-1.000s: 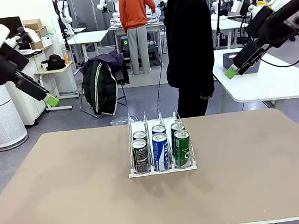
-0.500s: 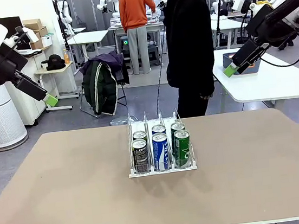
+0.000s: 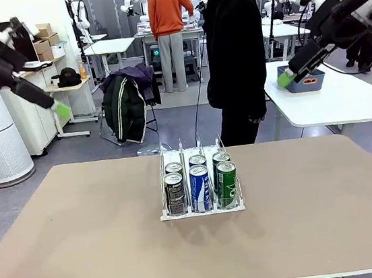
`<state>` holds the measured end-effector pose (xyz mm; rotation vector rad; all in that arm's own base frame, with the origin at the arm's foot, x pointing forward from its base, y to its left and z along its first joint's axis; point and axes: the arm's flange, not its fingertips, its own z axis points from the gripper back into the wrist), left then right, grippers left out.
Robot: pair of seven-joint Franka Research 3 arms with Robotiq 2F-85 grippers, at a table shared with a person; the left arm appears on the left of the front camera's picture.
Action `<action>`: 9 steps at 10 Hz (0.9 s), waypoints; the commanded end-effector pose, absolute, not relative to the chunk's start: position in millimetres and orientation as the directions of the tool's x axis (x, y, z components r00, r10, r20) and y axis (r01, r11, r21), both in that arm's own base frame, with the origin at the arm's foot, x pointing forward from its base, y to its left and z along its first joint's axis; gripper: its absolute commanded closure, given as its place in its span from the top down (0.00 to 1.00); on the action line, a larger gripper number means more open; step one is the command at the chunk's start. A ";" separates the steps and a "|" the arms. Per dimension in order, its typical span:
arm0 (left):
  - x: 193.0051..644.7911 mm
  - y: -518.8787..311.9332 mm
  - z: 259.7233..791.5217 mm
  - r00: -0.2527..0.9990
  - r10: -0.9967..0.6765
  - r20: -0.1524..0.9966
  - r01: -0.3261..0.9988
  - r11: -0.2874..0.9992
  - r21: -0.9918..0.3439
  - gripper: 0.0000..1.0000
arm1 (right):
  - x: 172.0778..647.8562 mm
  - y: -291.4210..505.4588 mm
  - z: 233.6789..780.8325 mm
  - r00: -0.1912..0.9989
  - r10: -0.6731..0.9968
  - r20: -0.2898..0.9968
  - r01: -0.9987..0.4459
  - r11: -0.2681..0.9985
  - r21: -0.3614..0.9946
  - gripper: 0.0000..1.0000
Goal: Fill the beverage cans into the dispenser.
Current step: Pick up the Sprite handed by the human.
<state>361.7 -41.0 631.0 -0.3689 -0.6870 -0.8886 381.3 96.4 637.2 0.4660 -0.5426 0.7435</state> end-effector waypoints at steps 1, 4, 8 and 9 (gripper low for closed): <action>355.2 -31.6 657.7 0.418 -0.539 0.731 0.832 0.551 -0.069 1.00 | 385.7 95.5 666.0 0.578 0.463 0.672 -0.752 0.622 0.218 1.00; 334.3 -27.8 698.4 0.346 -0.557 0.755 0.800 0.596 0.073 1.00 | 370.0 102.8 706.9 0.503 0.463 0.730 -0.772 0.621 0.138 1.00; 311.4 -34.8 717.5 0.290 -0.583 0.759 0.743 0.637 0.206 1.00 | 362.7 96.8 724.4 0.486 0.426 0.763 -0.762 0.634 0.132 1.00; 314.1 -40.9 706.8 0.329 -0.575 0.749 0.662 0.706 0.252 1.00 | 362.2 101.8 713.7 0.491 0.453 0.744 -0.760 0.641 0.112 1.00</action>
